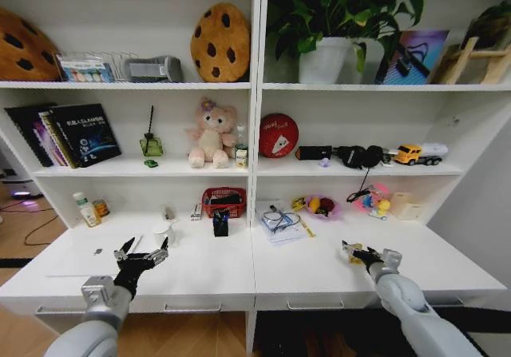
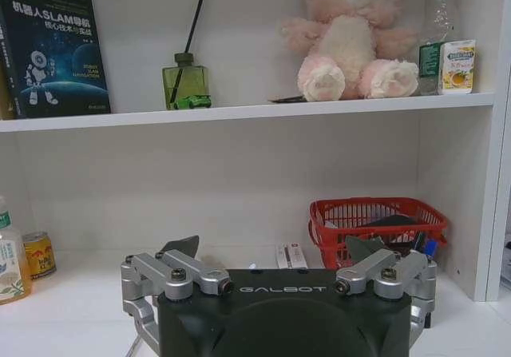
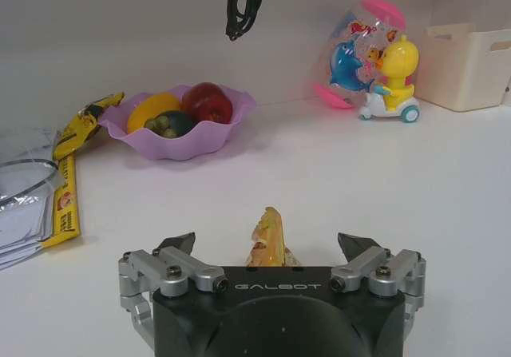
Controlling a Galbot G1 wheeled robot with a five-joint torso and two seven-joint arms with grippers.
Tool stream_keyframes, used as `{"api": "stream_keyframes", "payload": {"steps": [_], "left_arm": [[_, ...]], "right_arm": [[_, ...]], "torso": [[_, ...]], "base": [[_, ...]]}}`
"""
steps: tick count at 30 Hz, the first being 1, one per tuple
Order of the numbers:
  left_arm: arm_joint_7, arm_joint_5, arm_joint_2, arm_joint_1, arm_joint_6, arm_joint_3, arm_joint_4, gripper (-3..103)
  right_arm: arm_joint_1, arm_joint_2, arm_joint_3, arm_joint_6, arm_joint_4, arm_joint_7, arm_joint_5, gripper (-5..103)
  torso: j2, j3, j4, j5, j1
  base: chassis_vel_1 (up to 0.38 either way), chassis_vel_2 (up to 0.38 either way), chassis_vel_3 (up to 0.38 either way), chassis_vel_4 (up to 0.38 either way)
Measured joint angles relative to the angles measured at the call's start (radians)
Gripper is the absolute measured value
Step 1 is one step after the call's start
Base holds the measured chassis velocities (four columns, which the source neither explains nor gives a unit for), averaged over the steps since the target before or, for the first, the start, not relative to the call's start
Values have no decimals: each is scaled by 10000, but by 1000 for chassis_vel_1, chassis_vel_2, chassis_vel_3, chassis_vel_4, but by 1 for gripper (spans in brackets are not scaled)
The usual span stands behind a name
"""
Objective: Organize the objects on the table.
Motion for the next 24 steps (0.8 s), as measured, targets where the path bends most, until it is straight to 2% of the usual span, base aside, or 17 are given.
{"api": "stream_keyframes", "payload": {"steps": [1, 3, 6, 7, 9, 10, 14, 16, 17, 20, 21, 22, 23, 24], "left_arm": [[0, 0, 0, 0, 0, 0, 0, 100], [0, 0, 0, 0, 1, 0, 0, 100], [0, 0, 0, 0, 0, 0, 0, 100], [0, 0, 0, 0, 0, 0, 0, 100], [0, 0, 0, 0, 0, 0, 0, 100], [0, 0, 0, 0, 0, 0, 0, 100], [0, 0, 0, 0, 0, 0, 0, 100], [0, 0, 0, 0, 0, 0, 0, 100], [0, 0, 0, 0, 0, 0, 0, 100], [0, 0, 0, 0, 0, 0, 0, 100], [0, 0, 0, 1, 1, 0, 0, 100], [0, 0, 0, 0, 0, 0, 0, 100], [0, 0, 0, 0, 0, 0, 0, 100], [0, 1, 0, 1, 0, 0, 0, 100]], "right_arm": [[113, 0, -111, 233, -168, -58, -216, 92], [172, 3, -166, 342, -209, -72, -338, 92], [219, 27, -251, 383, -189, -52, -423, 77], [219, 27, -251, 383, -189, -52, -423, 77], [220, 48, -285, 383, -155, 20, -347, 65], [220, 48, -285, 383, -155, 20, -347, 65], [99, 116, -239, 362, -130, 86, -260, 44], [70, 139, -208, 364, -105, 121, -244, 44], [58, 158, -192, 366, -77, 152, -230, 38], [58, 174, -189, 368, -49, 174, -221, 33], [69, 178, -189, 376, -42, 195, -214, 22], [92, 178, -189, 387, -19, 228, -189, 16], [92, 178, -189, 387, -19, 228, -189, 16], [96, 174, -189, 388, 20, 240, -150, 12]], "torso": [[0, 0, 1, -1, 0], [0, 0, 3, -1, 0], [1, 0, 3, -2, 0], [1, 0, 3, -2, 0], [1, 0, 2, -3, 0], [1, 0, 2, -3, 0], [0, 0, 1, -2, 0], [1, 0, 0, -2, 0], [0, 0, 0, -3, 0], [0, 0, 1, -2, 0], [0, 0, 2, -2, 0], [0, 0, 2, -2, 0], [0, 0, 2, -2, 0], [0, 0, 2, -2, 0]], "base": [[0, 0, 0, 0], [0, 0, 0, 0], [0, 0, 0, 0], [0, 0, 0, 0], [0, 0, 0, 0], [0, 0, 0, 0], [0, 0, 0, 0], [0, 0, 0, 0], [0, 0, 0, 0], [0, 0, 0, 0], [0, 0, 0, 0], [0, 0, 0, 0], [0, 0, 0, 0], [0, 0, 0, 0]]}}
